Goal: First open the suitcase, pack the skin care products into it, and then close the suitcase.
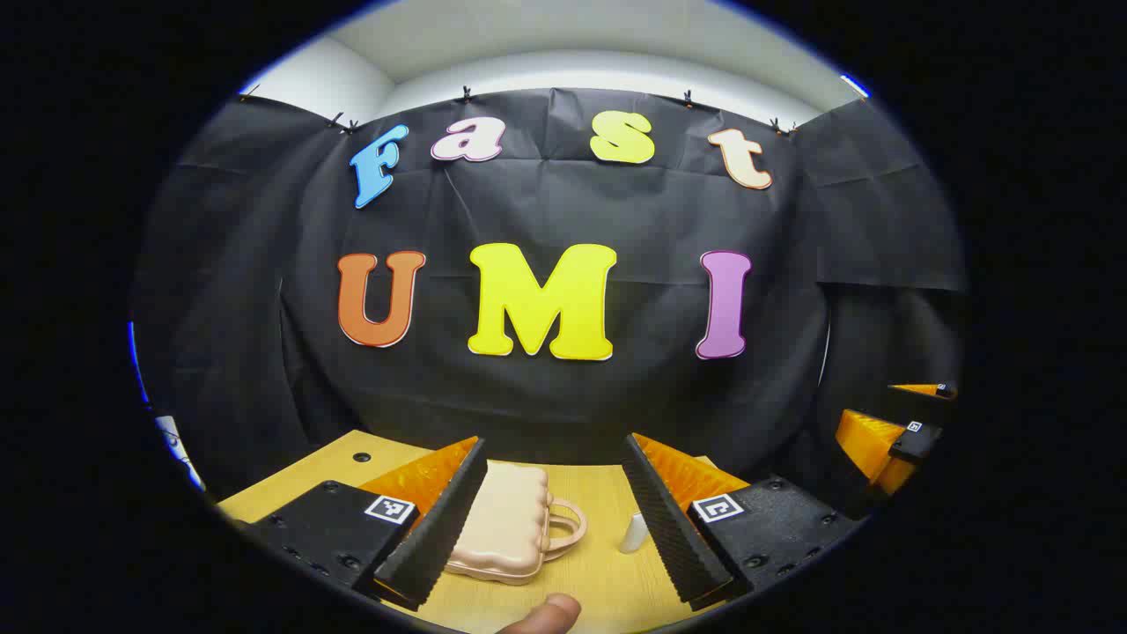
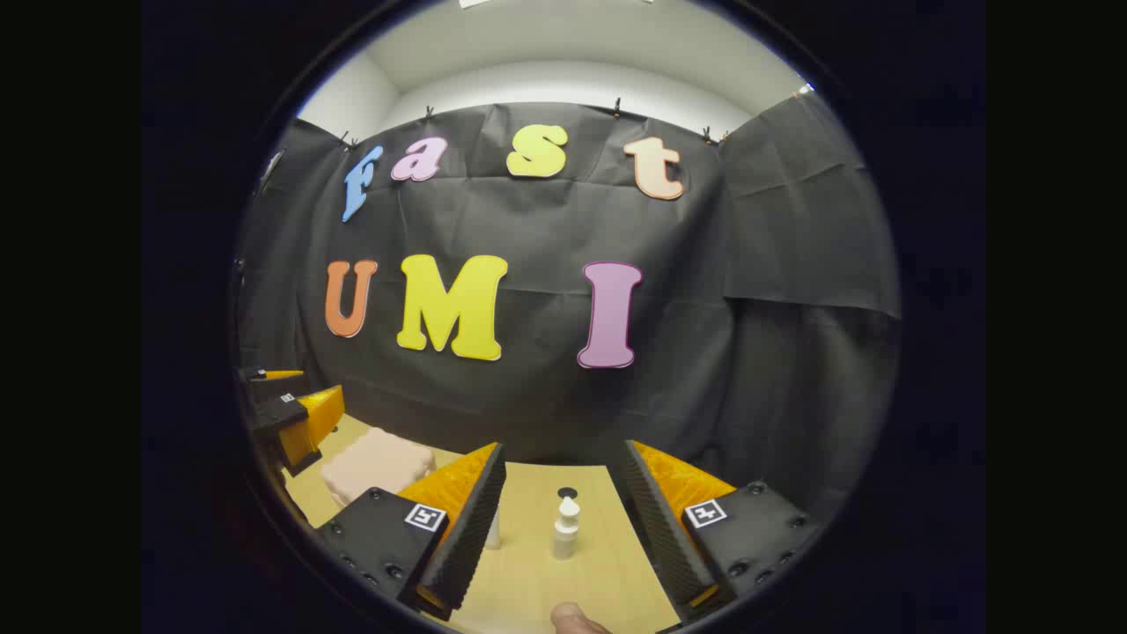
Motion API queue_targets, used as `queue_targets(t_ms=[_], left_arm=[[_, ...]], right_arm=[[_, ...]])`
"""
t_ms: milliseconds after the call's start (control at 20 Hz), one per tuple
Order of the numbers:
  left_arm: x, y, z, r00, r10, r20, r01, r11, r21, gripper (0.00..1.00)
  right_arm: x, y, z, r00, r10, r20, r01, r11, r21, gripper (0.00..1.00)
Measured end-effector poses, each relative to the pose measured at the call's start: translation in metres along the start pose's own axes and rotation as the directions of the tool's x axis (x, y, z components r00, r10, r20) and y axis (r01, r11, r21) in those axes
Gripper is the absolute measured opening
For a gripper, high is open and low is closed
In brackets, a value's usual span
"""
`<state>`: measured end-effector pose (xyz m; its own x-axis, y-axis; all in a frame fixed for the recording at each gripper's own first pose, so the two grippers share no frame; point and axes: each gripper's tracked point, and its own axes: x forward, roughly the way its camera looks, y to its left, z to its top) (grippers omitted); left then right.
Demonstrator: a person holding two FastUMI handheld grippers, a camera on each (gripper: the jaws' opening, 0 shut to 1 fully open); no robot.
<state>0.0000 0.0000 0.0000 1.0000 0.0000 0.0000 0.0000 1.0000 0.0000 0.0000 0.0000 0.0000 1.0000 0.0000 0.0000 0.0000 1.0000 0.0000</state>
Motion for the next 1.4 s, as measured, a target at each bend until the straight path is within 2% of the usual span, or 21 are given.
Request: queue_targets(t_ms=[250,800,950,1200,1400], left_arm=[[-0.001,-0.017,0.004,0.999,-0.042,0.011,0.042,0.999,0.015,0.98],[0.008,-0.019,-0.005,0.999,-0.051,0.004,0.050,0.998,0.047,0.98],[0.021,-0.010,-0.021,1.000,-0.030,0.002,0.030,0.995,0.093,0.98],[0.055,0.011,-0.081,0.997,0.026,-0.079,-0.010,0.981,0.192,0.99],[0.078,0.021,-0.133,0.989,0.064,-0.131,-0.014,0.936,0.352,1.00]], right_arm=[[0.005,-0.004,0.005,1.000,0.009,0.013,-0.009,1.000,-0.006,0.78],[0.014,-0.002,-0.009,1.000,0.025,-0.016,-0.025,1.000,-0.016,0.80],[0.015,-0.008,-0.012,1.000,0.014,-0.019,-0.014,1.000,-0.024,0.80],[0.018,-0.031,-0.021,0.999,-0.035,-0.030,0.034,0.998,-0.052,0.80],[0.020,-0.058,-0.025,0.996,-0.088,-0.030,0.085,0.993,-0.077,0.80]])
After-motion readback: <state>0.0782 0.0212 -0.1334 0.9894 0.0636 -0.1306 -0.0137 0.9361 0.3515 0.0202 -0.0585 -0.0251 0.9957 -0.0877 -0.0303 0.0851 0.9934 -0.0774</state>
